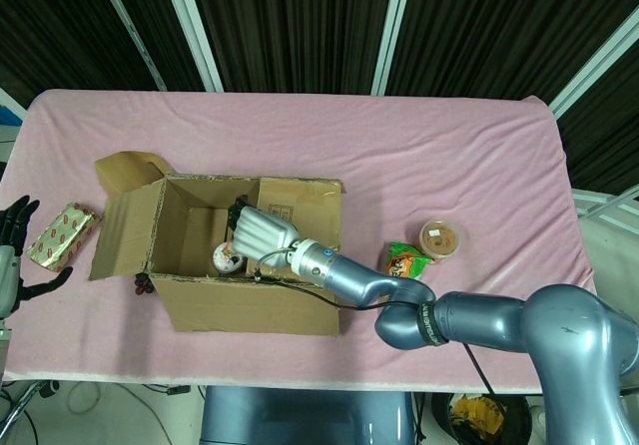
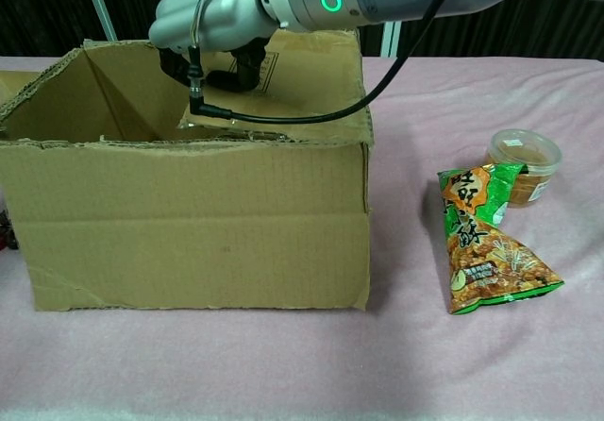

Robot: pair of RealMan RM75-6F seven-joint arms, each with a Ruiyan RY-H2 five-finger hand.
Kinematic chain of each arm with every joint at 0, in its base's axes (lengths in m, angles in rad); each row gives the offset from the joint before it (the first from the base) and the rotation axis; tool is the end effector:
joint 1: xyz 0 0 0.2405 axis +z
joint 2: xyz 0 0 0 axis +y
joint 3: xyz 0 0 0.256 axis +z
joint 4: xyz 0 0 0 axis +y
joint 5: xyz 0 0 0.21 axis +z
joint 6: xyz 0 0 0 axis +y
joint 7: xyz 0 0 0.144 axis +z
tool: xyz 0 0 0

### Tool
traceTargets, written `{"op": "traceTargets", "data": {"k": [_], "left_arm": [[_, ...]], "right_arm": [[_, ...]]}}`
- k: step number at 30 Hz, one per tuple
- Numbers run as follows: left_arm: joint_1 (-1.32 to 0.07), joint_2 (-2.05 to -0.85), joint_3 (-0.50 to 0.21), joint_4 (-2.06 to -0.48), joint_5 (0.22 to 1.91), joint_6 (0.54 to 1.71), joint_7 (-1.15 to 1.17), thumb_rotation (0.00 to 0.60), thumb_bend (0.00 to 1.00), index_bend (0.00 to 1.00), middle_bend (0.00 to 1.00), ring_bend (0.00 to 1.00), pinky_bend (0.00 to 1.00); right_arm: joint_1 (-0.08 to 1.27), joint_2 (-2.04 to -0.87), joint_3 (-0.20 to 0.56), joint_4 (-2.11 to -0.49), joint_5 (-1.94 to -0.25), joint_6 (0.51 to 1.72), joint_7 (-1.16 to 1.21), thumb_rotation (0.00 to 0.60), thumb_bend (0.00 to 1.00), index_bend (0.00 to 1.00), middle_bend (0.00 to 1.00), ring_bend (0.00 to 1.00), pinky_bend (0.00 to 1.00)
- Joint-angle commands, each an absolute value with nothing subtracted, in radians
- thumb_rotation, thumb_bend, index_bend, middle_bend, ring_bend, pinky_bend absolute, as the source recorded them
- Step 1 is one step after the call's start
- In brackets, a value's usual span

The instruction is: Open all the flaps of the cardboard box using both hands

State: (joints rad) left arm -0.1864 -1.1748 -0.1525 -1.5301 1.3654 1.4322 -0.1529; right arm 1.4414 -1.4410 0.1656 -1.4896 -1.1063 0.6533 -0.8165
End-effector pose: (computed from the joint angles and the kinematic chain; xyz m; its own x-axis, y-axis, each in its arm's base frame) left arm -0.3125 0.2347 0.1652 0.2419 -0.0947 0.9657 0.9703 0.0232 -0.2408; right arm 0.0827 -0.3717 -0.0182 0.7973 0.4032 0.4492 0.0248 -0.7654 0.6431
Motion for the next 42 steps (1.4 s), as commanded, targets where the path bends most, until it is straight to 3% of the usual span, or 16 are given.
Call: {"op": "traceTargets", "data": {"k": [1,14,21,36,42], "left_arm": [[-0.185,-1.174,-0.151,-1.532,1.369,1.433,-0.152,0.6,0.15,0.0,0.0,0.0,0.0],[-0.182,-1.171,-0.15,-1.54,1.376,1.436,-0.155,0.6,0.15,0.0,0.0,0.0,0.0],[-0.181,-1.171,-0.151,-1.541,1.375,1.436,-0.151,0.6,0.15,0.0,0.0,0.0,0.0],[-0.177,-1.174,-0.157,-1.55,1.365,1.442,-0.132,0.6,0.15,0.0,0.0,0.0,0.0],[-0.175,-1.175,-0.158,-1.552,1.362,1.444,-0.127,0.6,0.15,0.0,0.0,0.0,0.0]], "right_arm": [[1.451,-1.4,0.152,-1.539,-1.063,0.672,-0.873,0.6,0.65,0.48,0.3,0.22,0.25],[1.491,-1.259,0.106,-1.696,-0.969,0.739,-1.059,0.6,0.64,0.45,0.29,0.2,0.25],[1.533,-1.186,0.084,-1.766,-0.921,0.776,-1.181,0.6,0.53,0.42,0.23,0.15,0.24],[1.598,-1.073,0.02,-1.871,-0.778,0.829,-1.341,0.6,0.47,0.39,0.21,0.12,0.24],[1.614,-1.031,-0.009,-1.898,-0.739,0.844,-1.377,0.6,0.41,0.32,0.18,0.1,0.23]]}}
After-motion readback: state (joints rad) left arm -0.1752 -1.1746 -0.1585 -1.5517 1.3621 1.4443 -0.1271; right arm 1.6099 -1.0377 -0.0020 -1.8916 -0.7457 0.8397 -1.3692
